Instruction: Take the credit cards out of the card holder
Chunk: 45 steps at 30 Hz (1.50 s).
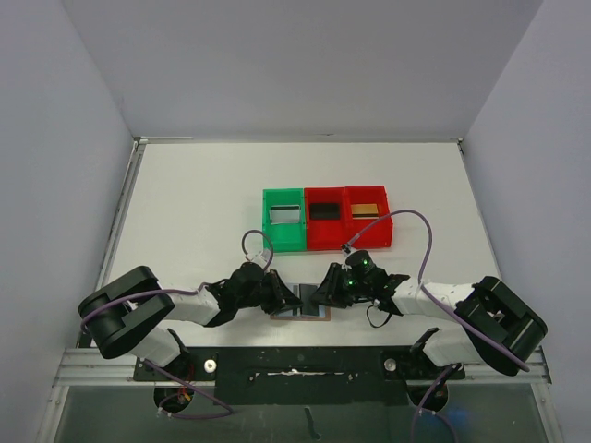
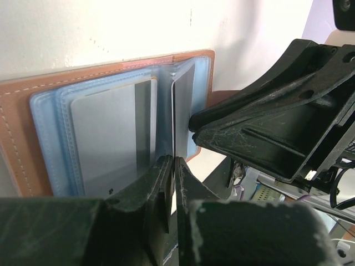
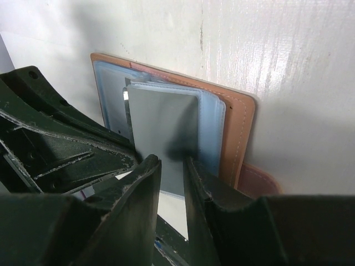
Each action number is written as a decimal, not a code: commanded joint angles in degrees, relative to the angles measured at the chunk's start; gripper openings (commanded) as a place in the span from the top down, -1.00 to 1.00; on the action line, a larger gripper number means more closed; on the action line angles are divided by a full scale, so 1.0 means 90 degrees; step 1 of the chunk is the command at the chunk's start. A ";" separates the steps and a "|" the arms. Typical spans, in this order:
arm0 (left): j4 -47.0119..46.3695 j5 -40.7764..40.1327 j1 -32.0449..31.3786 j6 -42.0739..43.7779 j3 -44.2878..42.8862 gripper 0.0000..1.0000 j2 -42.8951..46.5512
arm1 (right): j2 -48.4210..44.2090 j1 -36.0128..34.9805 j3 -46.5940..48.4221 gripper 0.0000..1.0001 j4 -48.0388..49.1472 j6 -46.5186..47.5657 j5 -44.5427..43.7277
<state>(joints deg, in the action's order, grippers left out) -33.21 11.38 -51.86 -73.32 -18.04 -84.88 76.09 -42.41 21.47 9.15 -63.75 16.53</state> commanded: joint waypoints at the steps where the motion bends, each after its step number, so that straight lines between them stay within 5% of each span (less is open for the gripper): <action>1: -0.0644 0.0059 0.0044 -0.0080 -0.0036 0.91 0.0219 | 0.0156 -0.0034 -0.0146 0.48 -0.0225 0.0031 -0.0265; 23: 0.0132 -0.0216 0.0172 -0.0004 0.0175 1.00 0.0905 | 0.0056 0.0050 -0.0100 0.48 -0.0549 0.0175 -0.0371; 34: 0.0419 -0.0192 0.0175 0.0250 -0.0124 1.00 0.0777 | -0.0832 0.0036 0.0901 0.41 -0.0882 0.0799 -0.0470; 45: 0.0223 -0.0019 0.0164 0.0236 -0.0163 1.00 0.0556 | 0.0523 -0.0063 0.0859 0.35 -0.0557 0.0463 -0.0171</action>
<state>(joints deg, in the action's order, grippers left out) -28.14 10.57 -50.78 -71.88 -17.19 -79.48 77.34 -42.48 29.93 3.70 -58.06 14.37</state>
